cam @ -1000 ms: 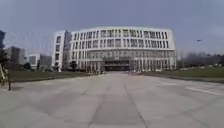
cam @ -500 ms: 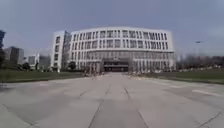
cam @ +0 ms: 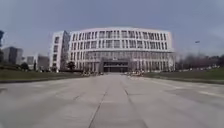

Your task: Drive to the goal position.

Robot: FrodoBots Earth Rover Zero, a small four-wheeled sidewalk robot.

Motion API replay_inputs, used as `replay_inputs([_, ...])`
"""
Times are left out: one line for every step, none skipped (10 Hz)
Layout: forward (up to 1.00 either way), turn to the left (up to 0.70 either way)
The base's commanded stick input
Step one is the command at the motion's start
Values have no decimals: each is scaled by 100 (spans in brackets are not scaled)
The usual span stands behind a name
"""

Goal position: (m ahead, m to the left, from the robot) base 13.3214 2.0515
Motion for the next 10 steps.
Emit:
replay_inputs([70, 0])
replay_inputs([70, 0])
replay_inputs([70, 0])
replay_inputs([70, 0])
replay_inputs([70, 0])
replay_inputs([70, 0])
replay_inputs([70, 0])
replay_inputs([70, 0])
replay_inputs([70, 0])
replay_inputs([70, 0])
